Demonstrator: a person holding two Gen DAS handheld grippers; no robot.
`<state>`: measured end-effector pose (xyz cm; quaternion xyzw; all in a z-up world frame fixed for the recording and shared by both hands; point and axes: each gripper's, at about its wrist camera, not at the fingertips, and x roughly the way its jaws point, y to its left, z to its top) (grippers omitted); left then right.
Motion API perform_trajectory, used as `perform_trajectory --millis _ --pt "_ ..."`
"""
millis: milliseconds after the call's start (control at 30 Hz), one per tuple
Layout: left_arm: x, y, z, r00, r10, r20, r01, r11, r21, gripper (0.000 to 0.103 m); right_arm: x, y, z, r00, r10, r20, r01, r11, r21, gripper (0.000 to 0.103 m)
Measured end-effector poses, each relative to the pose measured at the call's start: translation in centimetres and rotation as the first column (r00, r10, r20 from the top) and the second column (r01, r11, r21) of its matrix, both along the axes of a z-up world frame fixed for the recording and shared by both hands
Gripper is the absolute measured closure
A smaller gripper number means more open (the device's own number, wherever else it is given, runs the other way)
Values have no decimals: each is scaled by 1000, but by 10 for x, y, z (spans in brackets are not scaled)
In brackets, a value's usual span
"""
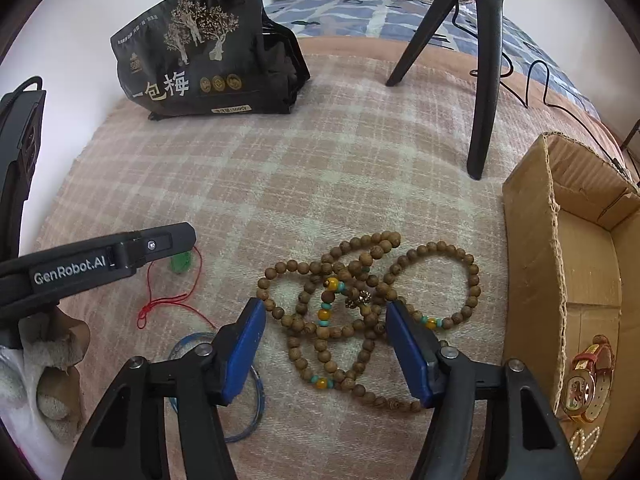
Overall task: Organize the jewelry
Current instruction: 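Close left tool on the jade pendant while right tool grips the wooden bead mala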
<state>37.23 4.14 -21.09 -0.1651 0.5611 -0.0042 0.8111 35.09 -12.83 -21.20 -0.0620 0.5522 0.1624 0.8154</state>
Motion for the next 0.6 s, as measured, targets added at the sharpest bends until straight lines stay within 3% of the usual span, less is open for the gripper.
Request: perform_trajectory --millis 200,267,367,433,600 --pt "2 -16 -2 999 -37 28 33 989 142 89 -2 1 -7 1000 9 -3 -9 1000 -17 37" --pt "1 -17 -3 998 -46 38 40 989 143 90 -2 4 -8 1000 10 2 -10 1000 -30 36" --pt "1 -17 -3 997 -58 45 51 988 144 92 -5 11 -11 999 44 5 -43 998 -44 24" --pt "-4 -7 -1 997 -60 48 53 989 137 92 -5 15 -13 998 59 13 -58 996 -68 22" --pt "-8 0 2 997 -55 52 48 992 115 93 -1 10 -13 999 28 19 -27 999 -47 32"
